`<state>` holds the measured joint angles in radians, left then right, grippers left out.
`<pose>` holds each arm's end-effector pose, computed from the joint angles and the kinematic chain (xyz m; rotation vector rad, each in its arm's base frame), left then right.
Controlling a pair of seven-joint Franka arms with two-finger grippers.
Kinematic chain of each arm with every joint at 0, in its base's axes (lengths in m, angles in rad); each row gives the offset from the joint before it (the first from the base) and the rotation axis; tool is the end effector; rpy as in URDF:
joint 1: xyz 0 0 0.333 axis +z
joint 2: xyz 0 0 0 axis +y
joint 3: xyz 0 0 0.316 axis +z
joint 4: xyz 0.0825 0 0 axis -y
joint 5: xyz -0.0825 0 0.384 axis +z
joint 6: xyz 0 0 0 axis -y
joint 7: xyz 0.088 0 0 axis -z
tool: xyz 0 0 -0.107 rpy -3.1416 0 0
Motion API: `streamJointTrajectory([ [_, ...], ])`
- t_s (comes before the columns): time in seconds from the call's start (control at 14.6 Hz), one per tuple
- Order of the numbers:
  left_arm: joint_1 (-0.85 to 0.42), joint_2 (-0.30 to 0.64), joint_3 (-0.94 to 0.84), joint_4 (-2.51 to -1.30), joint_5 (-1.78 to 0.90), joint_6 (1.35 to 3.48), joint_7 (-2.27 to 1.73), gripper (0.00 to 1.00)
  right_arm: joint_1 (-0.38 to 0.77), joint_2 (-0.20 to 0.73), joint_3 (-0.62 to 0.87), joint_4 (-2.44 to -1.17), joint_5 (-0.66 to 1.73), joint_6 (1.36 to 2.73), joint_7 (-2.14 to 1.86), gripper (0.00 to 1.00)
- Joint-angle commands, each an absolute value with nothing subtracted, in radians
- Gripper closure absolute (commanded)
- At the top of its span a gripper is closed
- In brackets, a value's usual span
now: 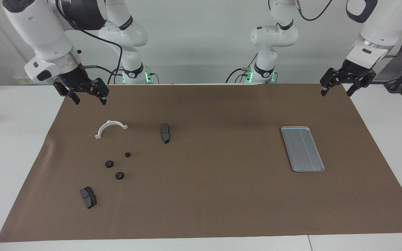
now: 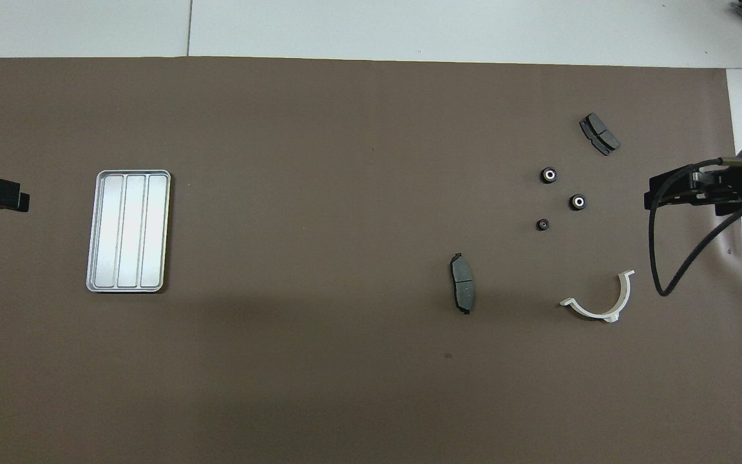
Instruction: Place bearing gear from tray to pile
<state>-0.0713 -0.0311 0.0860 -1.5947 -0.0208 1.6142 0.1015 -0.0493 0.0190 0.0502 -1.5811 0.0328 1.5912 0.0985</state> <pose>0.5493 0.0067 0.6342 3.1171 -0.1347 0.0808 0.5618 0.0037 0.6109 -3.1045 0.1529 0.0164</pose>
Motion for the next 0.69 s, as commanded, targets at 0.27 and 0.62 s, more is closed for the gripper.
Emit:
streamJointTrajectory([
  [0.27,-0.063,-0.054,0.081,-1.614,-0.012,1.612,0.106,0.0,-0.049,-0.005,0.032,-1.6,0.055,1.623,0.098,0.0],
  [0.62,-0.064,-0.054,0.081,-1.615,-0.012,1.611,0.106,0.0,-0.044,-0.002,0.032,-1.594,0.041,1.624,0.107,0.0],
])
